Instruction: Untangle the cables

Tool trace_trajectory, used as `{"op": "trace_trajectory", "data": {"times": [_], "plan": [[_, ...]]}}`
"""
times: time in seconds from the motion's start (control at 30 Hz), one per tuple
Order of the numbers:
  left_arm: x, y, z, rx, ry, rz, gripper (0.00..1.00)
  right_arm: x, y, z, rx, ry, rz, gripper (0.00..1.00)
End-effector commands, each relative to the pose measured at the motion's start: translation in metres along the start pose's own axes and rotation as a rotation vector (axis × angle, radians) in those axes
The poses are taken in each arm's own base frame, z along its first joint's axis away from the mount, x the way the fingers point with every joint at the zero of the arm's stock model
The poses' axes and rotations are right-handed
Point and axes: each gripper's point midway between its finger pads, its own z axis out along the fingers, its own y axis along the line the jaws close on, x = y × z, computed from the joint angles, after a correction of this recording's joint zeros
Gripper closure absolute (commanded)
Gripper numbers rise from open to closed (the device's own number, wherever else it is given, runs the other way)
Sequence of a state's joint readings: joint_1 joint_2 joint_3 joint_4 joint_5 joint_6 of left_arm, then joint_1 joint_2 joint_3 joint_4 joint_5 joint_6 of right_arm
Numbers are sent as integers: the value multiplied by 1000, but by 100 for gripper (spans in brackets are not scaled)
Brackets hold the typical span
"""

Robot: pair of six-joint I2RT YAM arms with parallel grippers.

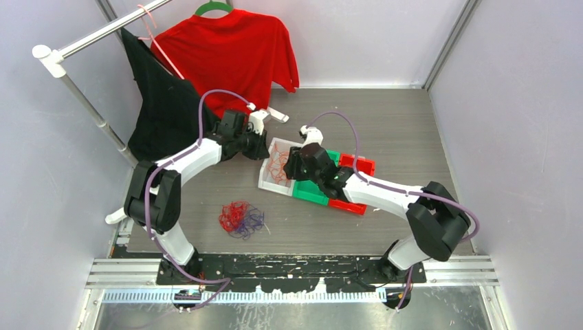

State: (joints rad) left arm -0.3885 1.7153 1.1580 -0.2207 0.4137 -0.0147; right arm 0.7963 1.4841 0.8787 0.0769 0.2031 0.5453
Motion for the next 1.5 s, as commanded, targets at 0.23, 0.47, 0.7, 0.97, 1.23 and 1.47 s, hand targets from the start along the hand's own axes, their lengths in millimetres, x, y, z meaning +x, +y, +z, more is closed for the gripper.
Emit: {"op": "trace_trajectory", "data": {"times": [0.23, 0.47, 0.7, 0.97, 1.23, 1.47], "plan": [[-13, -10, -17, 0, 9, 24, 90, -10, 3, 21, 32, -44, -31, 61], [-14, -25, -19, 47, 14, 28, 95, -3, 2, 41, 52, -30, -46, 67], [-18, -39, -22, 89, 15, 32, 99, -1, 5, 56, 51, -21, -52, 72], [-25, -46, -39, 132, 14, 24, 98, 2, 1, 81, 53, -5, -42, 74], [-35, -17, -83, 122, -38, -120, 83, 0, -3, 109, 36, 13, -10, 77], [-12, 10, -113, 78, 6, -118, 66, 1, -10, 112, 93, 59, -81, 84]]}}
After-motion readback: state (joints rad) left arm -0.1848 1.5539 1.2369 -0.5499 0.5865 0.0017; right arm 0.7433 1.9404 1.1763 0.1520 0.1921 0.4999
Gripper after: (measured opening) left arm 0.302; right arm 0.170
